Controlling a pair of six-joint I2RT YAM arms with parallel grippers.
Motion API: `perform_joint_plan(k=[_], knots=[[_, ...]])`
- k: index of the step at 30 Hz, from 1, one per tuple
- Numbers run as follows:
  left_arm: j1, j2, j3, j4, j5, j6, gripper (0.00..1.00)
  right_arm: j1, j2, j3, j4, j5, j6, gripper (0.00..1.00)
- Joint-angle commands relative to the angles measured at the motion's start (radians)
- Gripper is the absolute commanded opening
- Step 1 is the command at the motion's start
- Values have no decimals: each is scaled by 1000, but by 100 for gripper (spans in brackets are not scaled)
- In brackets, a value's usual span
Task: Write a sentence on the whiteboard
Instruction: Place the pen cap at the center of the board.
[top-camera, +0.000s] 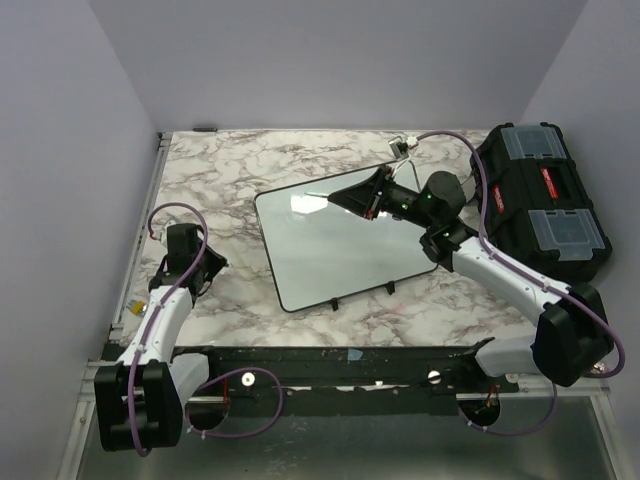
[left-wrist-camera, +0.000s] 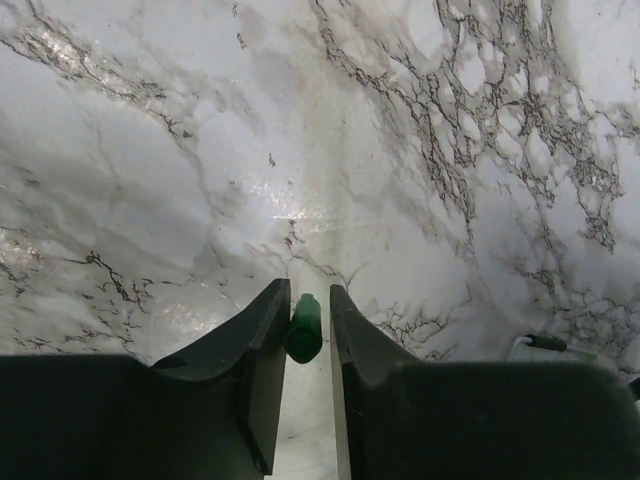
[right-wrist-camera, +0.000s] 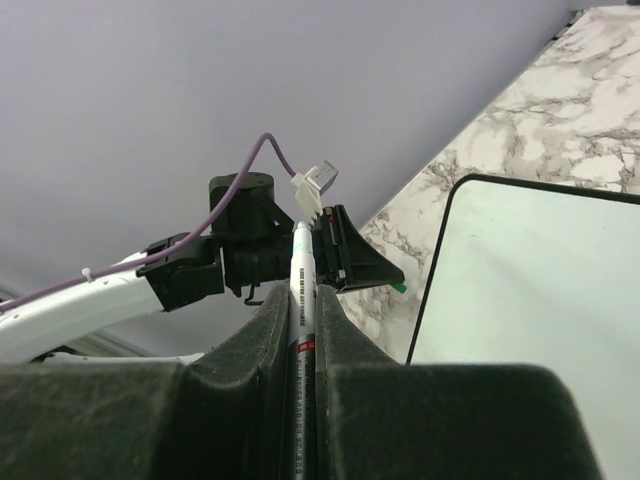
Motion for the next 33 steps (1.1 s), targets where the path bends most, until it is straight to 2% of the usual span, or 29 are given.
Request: perform_joint_plan(k=[1,14,21,26,33], knots=[[4,25,-15,39,-16,0,27,2,-26,-26,-37,27,-35,1],[4,127,16,157,41,-23,30,2,-44,-40,-58,44,-51,1],[4,148,1,107,-65,-51,30,2,-72,-43,-102,68,-84,1],[22,230,68,72,-129,-81,31,3,-67,-41,-101,62,-80,1],[78,322,127,35,-132,-174,29,2,-73,-38,-122,78,-96,1]])
